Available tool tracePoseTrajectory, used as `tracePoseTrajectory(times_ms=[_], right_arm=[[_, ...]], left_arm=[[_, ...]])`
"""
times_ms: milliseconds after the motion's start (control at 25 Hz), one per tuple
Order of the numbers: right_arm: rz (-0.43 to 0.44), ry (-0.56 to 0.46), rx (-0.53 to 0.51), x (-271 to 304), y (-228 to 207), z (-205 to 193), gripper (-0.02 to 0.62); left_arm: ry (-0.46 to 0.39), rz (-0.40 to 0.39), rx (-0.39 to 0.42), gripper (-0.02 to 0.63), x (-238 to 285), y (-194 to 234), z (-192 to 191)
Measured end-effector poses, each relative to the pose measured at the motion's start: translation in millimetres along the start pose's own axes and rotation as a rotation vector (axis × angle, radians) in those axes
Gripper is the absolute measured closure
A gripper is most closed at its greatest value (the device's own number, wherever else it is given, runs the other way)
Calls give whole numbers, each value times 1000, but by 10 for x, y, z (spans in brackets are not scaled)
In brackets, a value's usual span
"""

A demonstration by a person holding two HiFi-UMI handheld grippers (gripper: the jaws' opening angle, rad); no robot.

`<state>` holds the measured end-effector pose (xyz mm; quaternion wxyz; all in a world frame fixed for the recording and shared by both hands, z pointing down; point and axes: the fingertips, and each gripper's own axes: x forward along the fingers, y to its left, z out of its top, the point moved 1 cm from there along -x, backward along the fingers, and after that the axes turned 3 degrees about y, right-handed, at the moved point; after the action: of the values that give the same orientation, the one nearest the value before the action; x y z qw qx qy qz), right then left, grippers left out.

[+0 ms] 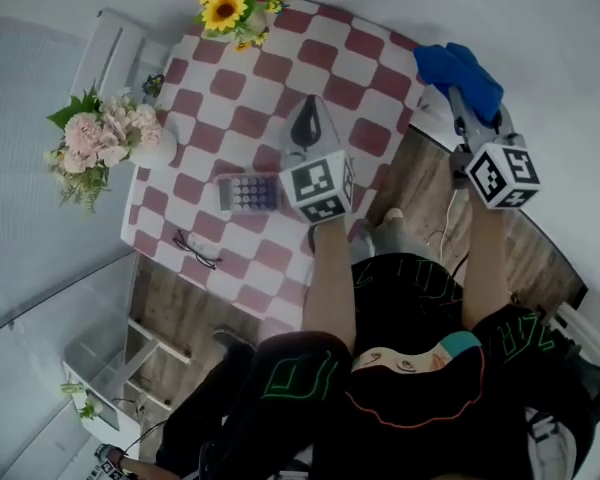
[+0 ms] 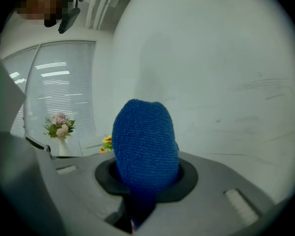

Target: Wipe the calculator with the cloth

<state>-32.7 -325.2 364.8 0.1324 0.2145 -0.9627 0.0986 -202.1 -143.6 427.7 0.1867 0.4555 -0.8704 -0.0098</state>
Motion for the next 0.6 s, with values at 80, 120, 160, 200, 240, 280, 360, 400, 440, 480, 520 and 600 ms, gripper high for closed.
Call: tracePoseTrajectory(times_ms=[80,120,160,200,240,280,360,400,440,480,520,600], right_arm=[[92,15,-39,286,298,102,503],[129,23,-52,399,449,117,503],[162,33,-62,498,601,111,503],[198,44,-74,589,755,94,503],[236,56,-87,675,906,74,503],[275,67,-100,757,1048,62,503],[352,82,-122,926,1312,57,503],[395,89,-132,1017,1446,50,503],[441,98,-141,1110,1583,30,503],[486,109,-148,1199,1714,0,503],[525,120,-151,1277,1831,-37,503],[589,143,-153,1401,2029,-115,503]], left_arm=[[-28,83,-40,597,-89,302,86],[-35,117,-54,597,-138,441,103],[-40,149,-68,597,-192,575,103],[-42,181,-81,597,-252,703,94],[-46,213,-94,597,-319,822,82],[-52,244,-107,595,-388,932,77],[-68,311,-128,595,-523,1139,84],[-75,351,-137,597,-597,1243,84],[-79,395,-147,595,-677,1347,74],[-80,438,-155,597,-757,1443,56],[-78,475,-162,597,-829,1524,32],[-70,539,-174,595,-965,1641,-29]])
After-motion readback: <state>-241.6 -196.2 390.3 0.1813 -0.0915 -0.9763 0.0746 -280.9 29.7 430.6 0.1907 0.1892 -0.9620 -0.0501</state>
